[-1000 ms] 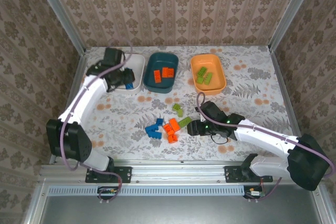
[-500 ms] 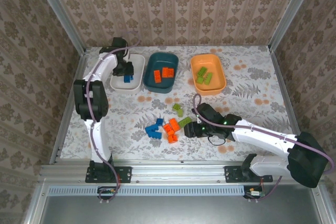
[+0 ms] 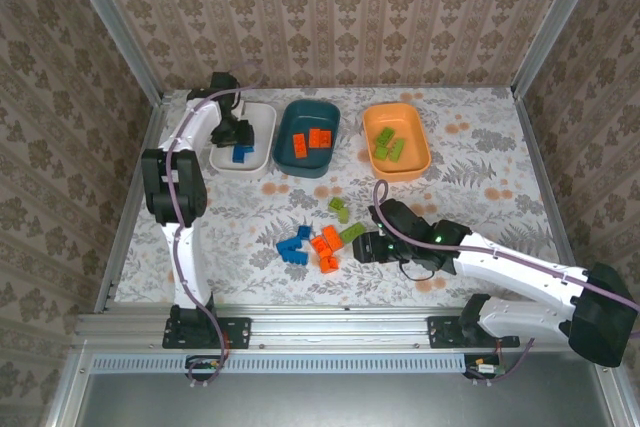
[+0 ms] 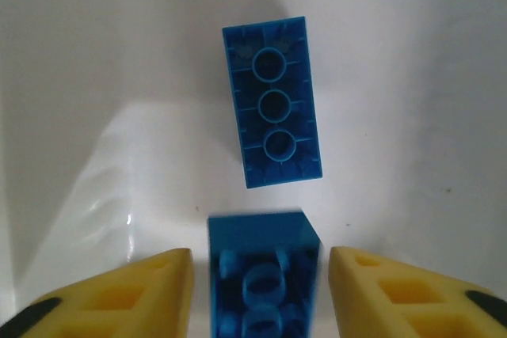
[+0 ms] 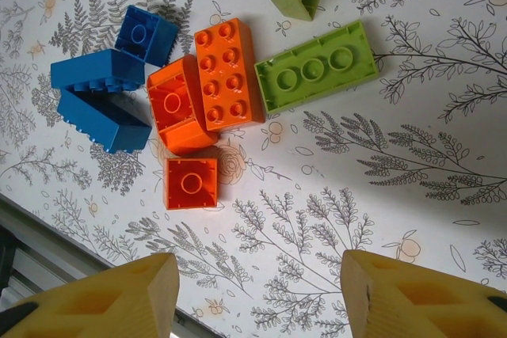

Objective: Sort the legos into containers by color

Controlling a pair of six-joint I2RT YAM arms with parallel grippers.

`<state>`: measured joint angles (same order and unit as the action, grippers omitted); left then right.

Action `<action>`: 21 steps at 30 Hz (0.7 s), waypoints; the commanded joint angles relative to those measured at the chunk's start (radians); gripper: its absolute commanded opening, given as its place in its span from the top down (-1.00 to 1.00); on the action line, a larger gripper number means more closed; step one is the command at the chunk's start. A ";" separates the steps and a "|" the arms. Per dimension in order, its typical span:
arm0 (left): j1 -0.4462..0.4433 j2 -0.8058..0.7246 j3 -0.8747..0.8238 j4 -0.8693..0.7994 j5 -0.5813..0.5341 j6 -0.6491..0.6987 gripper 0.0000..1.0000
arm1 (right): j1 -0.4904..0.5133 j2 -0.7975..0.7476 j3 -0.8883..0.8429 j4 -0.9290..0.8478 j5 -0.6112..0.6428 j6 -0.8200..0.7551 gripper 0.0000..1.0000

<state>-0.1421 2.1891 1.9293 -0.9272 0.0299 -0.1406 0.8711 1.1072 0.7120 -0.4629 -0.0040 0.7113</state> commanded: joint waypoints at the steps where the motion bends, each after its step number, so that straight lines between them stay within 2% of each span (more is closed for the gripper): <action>1: 0.002 0.005 0.042 -0.054 0.005 0.019 -0.19 | 0.005 0.023 0.009 -0.007 0.014 -0.017 -0.19; 5: -0.005 -0.027 0.034 -0.059 0.007 0.014 -0.38 | 0.005 0.069 0.028 0.008 0.003 -0.047 -0.23; 10: -0.010 -0.131 -0.025 -0.067 0.006 0.009 -0.45 | 0.005 0.149 0.112 -0.017 -0.005 -0.125 -0.25; 15: -0.020 -0.382 -0.219 -0.028 0.046 -0.020 -0.52 | 0.006 0.302 0.287 -0.123 -0.046 -0.268 -0.25; 21: -0.027 -0.726 -0.533 0.011 0.141 -0.082 -0.60 | 0.013 0.519 0.509 -0.258 -0.101 -0.406 -0.26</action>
<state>-0.1638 1.5627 1.5101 -0.9138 0.1051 -0.1726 0.8742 1.5513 1.1412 -0.5980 -0.0620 0.4118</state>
